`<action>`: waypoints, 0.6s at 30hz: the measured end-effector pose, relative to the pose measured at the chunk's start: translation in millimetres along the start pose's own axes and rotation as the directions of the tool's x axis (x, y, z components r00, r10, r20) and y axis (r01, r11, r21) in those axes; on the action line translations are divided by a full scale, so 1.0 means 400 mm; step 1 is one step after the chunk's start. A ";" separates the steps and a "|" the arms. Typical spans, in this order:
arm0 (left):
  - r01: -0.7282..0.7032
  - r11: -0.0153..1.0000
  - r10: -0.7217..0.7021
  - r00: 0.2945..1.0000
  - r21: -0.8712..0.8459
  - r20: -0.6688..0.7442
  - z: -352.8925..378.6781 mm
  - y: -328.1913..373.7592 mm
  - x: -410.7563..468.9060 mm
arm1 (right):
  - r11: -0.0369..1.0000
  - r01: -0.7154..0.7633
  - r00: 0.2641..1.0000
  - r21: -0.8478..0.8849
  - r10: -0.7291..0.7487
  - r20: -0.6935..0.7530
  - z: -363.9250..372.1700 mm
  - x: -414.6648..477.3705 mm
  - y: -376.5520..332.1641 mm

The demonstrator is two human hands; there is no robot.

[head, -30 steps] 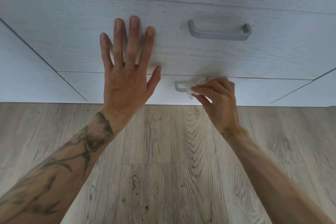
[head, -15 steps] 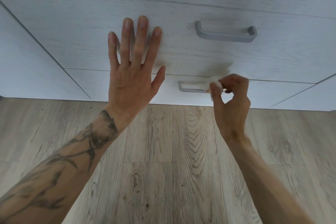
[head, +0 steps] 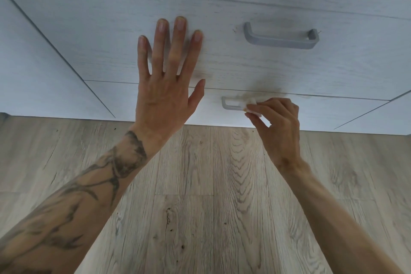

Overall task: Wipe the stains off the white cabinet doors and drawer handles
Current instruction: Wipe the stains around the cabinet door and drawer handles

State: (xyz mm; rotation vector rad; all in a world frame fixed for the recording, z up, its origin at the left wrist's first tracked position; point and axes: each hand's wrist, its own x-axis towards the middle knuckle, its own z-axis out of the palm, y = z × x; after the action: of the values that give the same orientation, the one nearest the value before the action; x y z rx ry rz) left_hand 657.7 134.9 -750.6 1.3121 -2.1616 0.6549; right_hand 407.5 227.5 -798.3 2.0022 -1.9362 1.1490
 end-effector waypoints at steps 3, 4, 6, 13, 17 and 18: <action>-0.002 1.000 0.002 1.000 0.002 -0.008 0.001 0.000 0.000 | 0.996 0.089 0.996 0.001 -0.089 0.019 0.029 0.014 -0.029; -0.002 1.000 0.002 1.000 0.005 -0.008 0.003 0.001 0.000 | 0.993 0.121 0.992 0.004 -0.121 0.031 0.038 0.022 -0.040; -0.004 1.000 0.004 1.000 0.005 -0.006 0.004 0.001 0.000 | 0.991 0.135 0.990 0.018 -0.136 0.027 0.041 0.035 -0.055; 0.004 1.000 -0.004 1.000 0.022 -0.016 0.008 0.003 0.002 | 0.994 -0.035 0.999 0.103 0.036 -0.013 -0.016 0.008 -0.053; 0.005 1.000 -0.004 1.000 0.023 -0.014 0.009 0.001 0.001 | 0.988 -0.139 0.990 0.069 0.136 0.046 -0.008 -0.008 -0.022; 0.003 1.000 -0.002 1.000 0.020 -0.015 0.009 0.000 0.001 | 0.990 -0.130 0.991 0.058 0.128 0.042 -0.010 -0.005 -0.022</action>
State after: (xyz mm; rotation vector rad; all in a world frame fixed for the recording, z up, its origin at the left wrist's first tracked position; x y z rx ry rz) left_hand 656.8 132.4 -753.0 1.3163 -2.1466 0.6853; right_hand 414.0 233.1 -793.2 1.9680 -2.1017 1.2216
